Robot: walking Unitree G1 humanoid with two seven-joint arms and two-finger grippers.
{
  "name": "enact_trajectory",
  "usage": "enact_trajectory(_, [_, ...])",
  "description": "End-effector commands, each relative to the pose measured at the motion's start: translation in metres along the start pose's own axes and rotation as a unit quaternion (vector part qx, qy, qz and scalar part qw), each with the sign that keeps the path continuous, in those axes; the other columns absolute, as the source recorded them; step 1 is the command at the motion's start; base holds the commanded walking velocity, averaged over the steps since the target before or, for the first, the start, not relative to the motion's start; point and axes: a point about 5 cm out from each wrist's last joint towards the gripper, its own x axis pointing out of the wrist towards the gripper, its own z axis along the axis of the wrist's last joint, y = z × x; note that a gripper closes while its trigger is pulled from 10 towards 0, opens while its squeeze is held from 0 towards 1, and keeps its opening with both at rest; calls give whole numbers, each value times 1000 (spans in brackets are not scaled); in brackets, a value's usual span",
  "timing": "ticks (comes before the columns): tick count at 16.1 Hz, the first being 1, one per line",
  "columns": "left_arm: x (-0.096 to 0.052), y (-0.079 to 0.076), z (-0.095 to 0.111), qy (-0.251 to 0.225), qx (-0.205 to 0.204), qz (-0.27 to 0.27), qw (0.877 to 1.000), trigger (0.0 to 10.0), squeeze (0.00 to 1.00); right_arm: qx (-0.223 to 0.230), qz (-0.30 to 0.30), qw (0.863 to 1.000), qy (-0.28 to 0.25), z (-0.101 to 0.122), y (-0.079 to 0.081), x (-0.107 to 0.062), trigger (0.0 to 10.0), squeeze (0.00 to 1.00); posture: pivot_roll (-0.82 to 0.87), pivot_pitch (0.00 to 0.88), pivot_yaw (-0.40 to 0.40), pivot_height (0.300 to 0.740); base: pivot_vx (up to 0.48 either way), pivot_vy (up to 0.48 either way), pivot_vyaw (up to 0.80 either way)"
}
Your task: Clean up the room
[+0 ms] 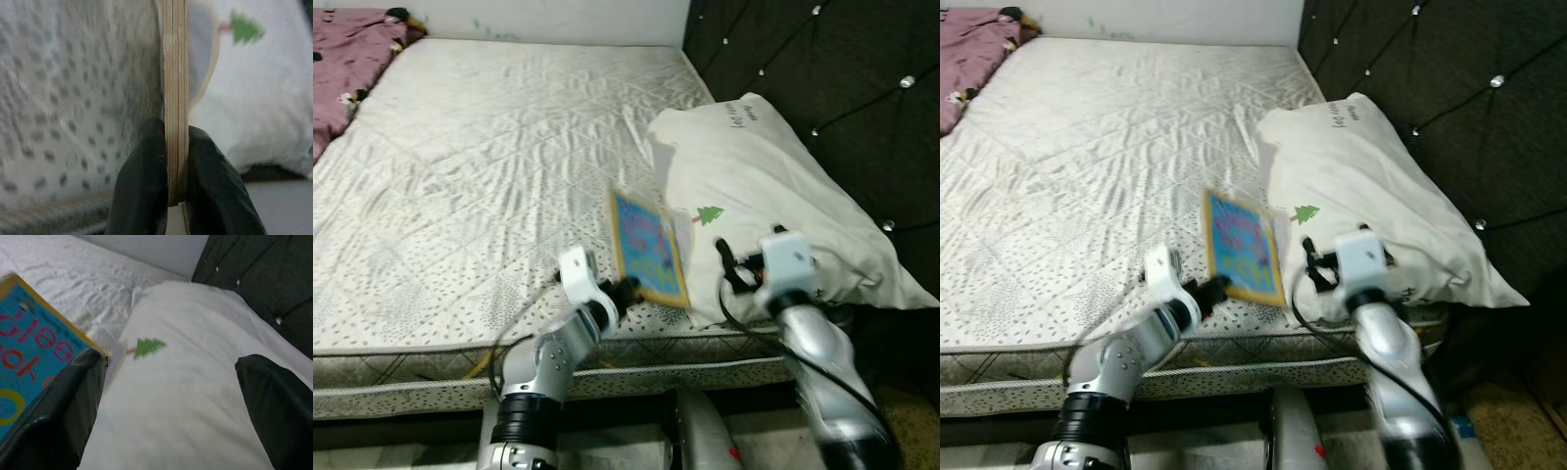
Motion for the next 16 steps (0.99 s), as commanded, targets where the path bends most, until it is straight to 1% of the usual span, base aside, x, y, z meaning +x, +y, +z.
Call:
enact_trajectory(1, [7,-21,1,5,-10,-41,999,10000,0,-9,21,1000,-3,6,2,-9,10000,0,-158,77,-94,540,0,0,0])
enact_trajectory(3, [8,-21,-1,17,-22,-44,999,10000,0,-19,27,999,9,2,2,-20,10000,0,-158,77,-94,540,0,0,0])
enact_trajectory(4, [8,-18,-2,22,-24,-37,999,10000,0,-23,22,999,23,-2,-1,-26,10000,0,-173,86,-86,540,0,0,0])
enact_trajectory(6, [7,-14,1,19,-11,-30,999,10000,0,-26,14,999,32,-2,-6,-29,10000,0,-173,87,-85,540,0,0,0])
enact_trajectory(8, [5,-7,12,6,0,-15,1000,10000,0,-26,11,999,34,-1,-7,-27,10000,0,-161,89,-87,540,0,0,0])
enact_trajectory(9, [1,-4,21,-9,8,-7,1000,10000,0,-26,11,999,35,0,-7,-26,10000,0,-161,89,-87,540,0,0,0])
enact_trajectory(12, [-10,-5,31,-33,5,0,999,10000,0,-26,10,999,37,0,-7,-23,10000,0,-141,92,-88,540,0,0,0])
enact_trajectory(13, [-17,-5,31,-40,3,4,999,10000,0,-26,11,999,38,-1,-6,-21,10000,0,-131,94,-88,540,0,0,0])
enact_trajectory(15, [-21,-2,27,-37,0,6,999,10000,0,-25,11,999,37,-1,-5,-20,10000,0,-123,93,-89,540,0,0,0])
enact_trajectory(16, [-22,4,21,-29,-4,18,999,10000,0,-23,13,999,36,0,-3,-18,10000,0,-123,93,-90,540,0,0,0])
